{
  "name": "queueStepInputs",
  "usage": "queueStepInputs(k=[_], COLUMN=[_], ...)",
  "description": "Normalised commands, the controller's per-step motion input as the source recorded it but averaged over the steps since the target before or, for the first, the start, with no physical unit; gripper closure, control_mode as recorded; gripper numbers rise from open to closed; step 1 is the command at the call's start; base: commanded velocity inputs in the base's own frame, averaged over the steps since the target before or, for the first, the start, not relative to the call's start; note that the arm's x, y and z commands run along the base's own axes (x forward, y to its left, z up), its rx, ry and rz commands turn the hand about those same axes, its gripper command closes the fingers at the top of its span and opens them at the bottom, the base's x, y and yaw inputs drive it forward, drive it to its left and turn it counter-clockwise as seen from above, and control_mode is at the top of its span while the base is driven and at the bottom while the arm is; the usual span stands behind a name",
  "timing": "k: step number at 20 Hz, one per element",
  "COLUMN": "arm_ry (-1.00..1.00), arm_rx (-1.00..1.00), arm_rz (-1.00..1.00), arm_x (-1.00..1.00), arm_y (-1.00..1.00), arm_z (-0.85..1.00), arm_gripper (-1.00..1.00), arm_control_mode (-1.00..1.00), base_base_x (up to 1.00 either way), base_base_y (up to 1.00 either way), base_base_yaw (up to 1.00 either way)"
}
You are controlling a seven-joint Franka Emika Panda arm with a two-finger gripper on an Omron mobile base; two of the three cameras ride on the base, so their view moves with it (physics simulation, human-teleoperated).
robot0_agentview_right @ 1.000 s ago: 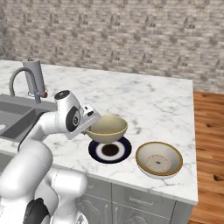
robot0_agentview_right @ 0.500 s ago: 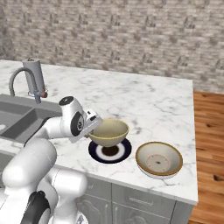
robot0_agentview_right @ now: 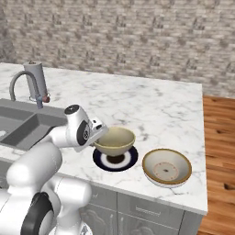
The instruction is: Move the bowls from the cabinet to the plates on the dining table.
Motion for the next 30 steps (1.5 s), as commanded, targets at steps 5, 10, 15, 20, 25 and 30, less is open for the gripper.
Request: queueStepInputs(k=[5, 10, 15, 20, 25, 30], arm_ry=[0.0, 0.0, 0.0, 0.0, 0.0, 0.0], arm_rx=[0.01, 0.02, 0.02, 0.01, 0.0, 0.0], arm_rz=[0.0, 0.0, 0.0, 0.0, 0.0, 0.0], arm_x=[0.07, 0.07, 0.06, 0.07, 0.04, 0.0], arm_y=[-0.03, -0.05, -0.03, -0.05, -0.02, 0.0], arm_z=[-0.15, -0.14, -0.13, -0.18, -0.16, -0.08], arm_gripper=[1.0, 1.0, 1.0, 1.0, 1.0, 1.0], arm_control_mode=[-1.0, -1.0, -1.0, -1.0, -1.0, -1.0], base_base_x=[0.0, 0.0, 0.0, 0.0, 0.0, 0.0], base_base_y=[0.0, 0.0, 0.0, 0.0, 0.0, 0.0], base_base_yaw=[0.0, 0.0, 0.0, 0.0, 0.0, 0.0])
